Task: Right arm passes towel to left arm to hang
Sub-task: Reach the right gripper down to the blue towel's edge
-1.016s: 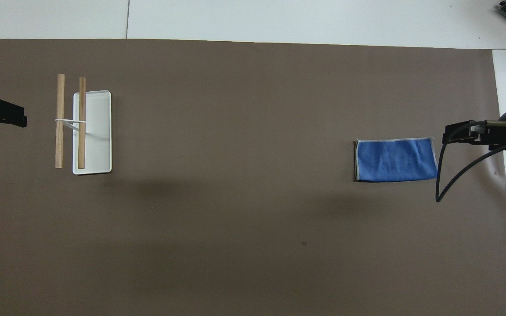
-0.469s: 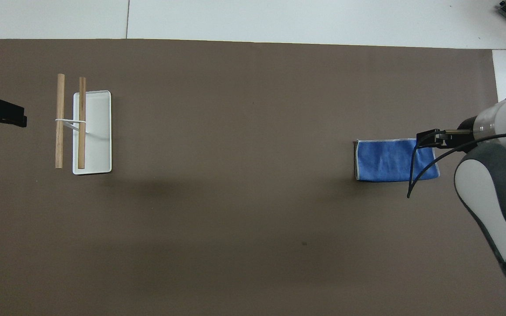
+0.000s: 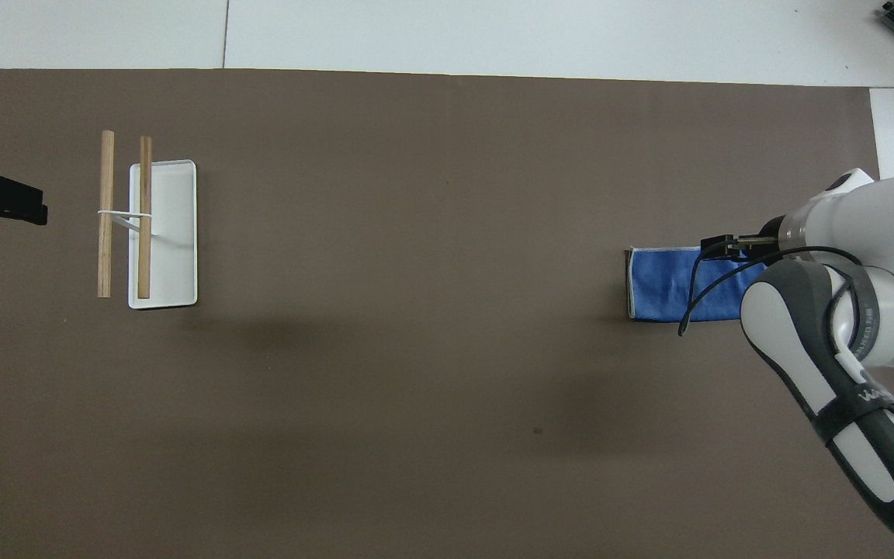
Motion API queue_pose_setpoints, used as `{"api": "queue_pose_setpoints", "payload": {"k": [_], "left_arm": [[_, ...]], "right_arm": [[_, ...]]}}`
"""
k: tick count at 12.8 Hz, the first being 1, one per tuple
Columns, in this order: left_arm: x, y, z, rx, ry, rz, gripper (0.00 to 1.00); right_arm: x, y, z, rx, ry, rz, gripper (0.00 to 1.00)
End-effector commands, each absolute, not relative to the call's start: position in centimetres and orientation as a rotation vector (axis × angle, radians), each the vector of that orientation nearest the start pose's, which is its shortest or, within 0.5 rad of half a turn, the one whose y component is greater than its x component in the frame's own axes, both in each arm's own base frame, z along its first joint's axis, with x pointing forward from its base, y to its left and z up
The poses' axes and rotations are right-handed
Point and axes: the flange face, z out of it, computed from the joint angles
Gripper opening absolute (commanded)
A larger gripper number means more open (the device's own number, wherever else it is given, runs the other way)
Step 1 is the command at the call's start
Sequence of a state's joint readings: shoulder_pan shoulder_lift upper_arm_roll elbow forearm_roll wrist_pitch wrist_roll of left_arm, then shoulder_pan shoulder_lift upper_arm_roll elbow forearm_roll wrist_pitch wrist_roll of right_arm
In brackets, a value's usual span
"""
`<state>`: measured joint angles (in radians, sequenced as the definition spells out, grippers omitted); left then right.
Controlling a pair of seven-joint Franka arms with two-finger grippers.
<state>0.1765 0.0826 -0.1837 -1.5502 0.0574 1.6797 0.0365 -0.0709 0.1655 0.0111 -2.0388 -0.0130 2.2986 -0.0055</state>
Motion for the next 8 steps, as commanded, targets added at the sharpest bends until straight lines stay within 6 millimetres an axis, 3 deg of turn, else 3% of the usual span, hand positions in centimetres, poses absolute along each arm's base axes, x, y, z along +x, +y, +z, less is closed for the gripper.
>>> {"api": "queue_pose_setpoints", "payload": {"k": [1,8], "left_arm": [[58.1,0.6,59.9,-3.099,0.059,-0.079,1.0],[58.1,0.6,59.9,-3.099,0.059,-0.079,1.0]], "right_arm": [[58.4,-3.9,34.7,-3.146,0.042,-0.157,1.0],[58.5,-3.7,29.3,-3.144,0.034,-0.104,1.0]]}}
